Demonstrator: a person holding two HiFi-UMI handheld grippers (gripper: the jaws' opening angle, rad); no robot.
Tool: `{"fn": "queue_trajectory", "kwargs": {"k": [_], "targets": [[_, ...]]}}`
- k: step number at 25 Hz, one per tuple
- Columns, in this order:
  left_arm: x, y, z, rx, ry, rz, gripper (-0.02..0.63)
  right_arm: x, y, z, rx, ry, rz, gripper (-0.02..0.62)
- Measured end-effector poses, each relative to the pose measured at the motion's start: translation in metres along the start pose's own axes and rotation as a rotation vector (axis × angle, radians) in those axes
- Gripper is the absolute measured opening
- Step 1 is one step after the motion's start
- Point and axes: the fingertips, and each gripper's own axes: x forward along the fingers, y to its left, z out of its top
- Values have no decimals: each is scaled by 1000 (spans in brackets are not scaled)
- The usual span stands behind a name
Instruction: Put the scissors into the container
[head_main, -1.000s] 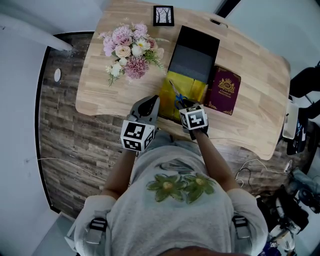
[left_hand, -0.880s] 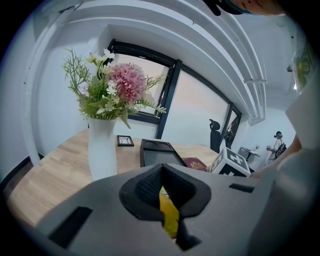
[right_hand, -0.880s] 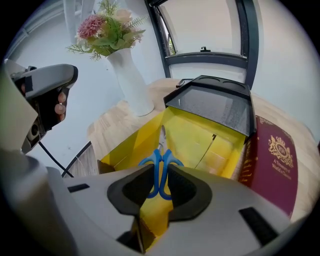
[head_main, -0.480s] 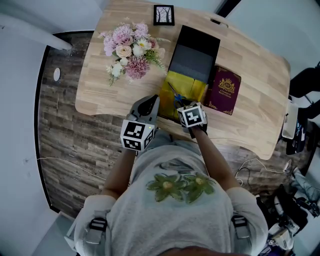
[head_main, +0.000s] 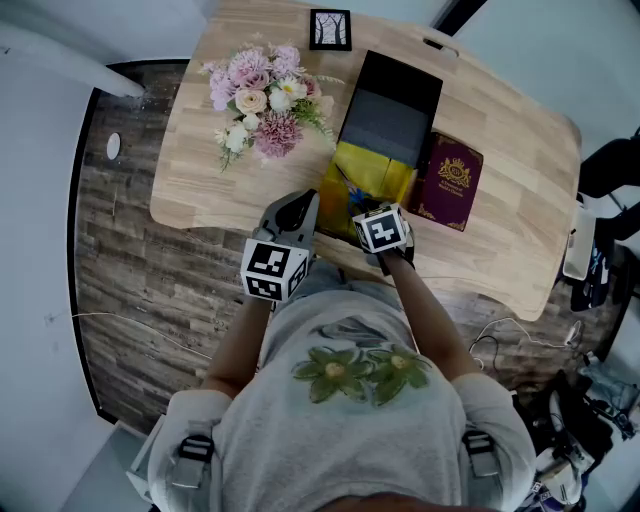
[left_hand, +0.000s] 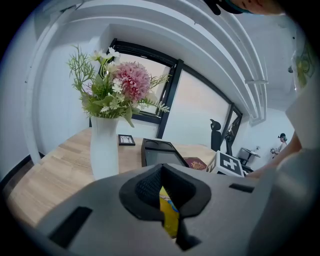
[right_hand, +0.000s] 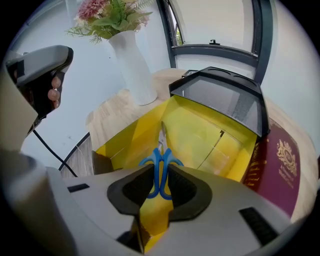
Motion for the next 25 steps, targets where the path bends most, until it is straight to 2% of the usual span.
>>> {"fn": "queue_trajectory", "kwargs": {"k": [15, 25], "targets": [[1, 3, 0, -3, 3, 2, 5, 8, 5, -4, -93, 77, 1, 86], [0, 4, 1, -5, 0, 5, 5, 12, 9, -9, -215, 125, -41, 86]]}}
